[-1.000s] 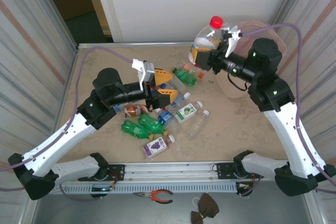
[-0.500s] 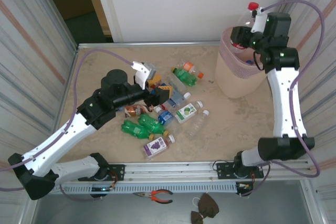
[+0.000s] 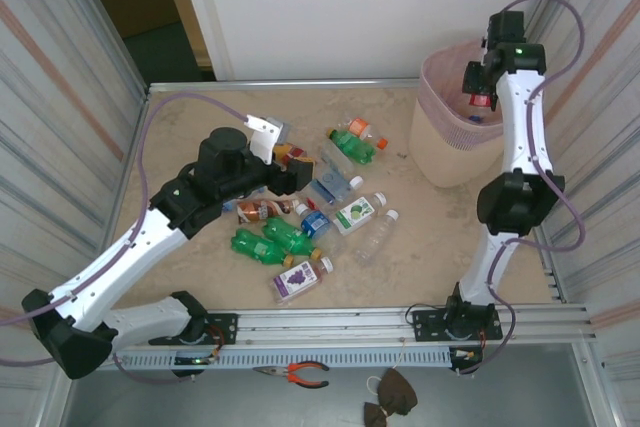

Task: Put the plastic bottles in the bin

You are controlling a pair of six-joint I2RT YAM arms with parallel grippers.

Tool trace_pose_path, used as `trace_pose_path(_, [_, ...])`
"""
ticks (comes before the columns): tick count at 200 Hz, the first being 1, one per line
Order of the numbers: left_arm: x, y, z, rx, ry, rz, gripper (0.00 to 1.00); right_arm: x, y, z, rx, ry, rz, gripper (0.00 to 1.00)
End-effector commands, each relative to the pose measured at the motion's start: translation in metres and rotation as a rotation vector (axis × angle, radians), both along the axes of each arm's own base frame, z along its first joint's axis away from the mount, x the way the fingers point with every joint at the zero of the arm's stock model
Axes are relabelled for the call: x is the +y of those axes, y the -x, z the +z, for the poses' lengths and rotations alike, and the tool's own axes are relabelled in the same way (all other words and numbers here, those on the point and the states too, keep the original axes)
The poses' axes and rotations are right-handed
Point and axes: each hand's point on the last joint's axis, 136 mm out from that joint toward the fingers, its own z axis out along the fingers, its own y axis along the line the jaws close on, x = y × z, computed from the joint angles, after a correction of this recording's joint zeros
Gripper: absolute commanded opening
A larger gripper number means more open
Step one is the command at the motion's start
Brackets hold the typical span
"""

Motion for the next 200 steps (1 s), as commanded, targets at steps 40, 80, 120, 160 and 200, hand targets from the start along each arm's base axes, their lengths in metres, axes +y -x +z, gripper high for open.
trace_pose_path(40, [0.0, 0.003, -0.011, 0.044, 0.012, -0.01, 0.76, -0.036, 0.018, -0.079, 0.315, 0.119, -0.04, 0.5])
trace_pose_path(80, [-0.002, 0.004, -0.008, 0.057, 0.036, -0.025, 0.76, -0.038, 0.016, -0.131, 0.44, 0.107, -0.031, 0.51])
trace_pose_path(120, [-0.002, 0.005, -0.008, 0.06, 0.044, -0.026, 0.76, -0.034, 0.017, -0.183, 0.556, 0.07, -0.018, 0.52])
trace_pose_path(160, [-0.001, 0.003, -0.011, 0.082, 0.048, -0.018, 0.76, -0.025, 0.026, -0.237, 0.669, 0.005, -0.006, 0.54])
trace_pose_path(200, [0.0, 0.001, -0.018, 0.131, 0.052, -0.014, 0.75, -0.016, 0.027, -0.254, 0.68, -0.048, -0.015, 0.63])
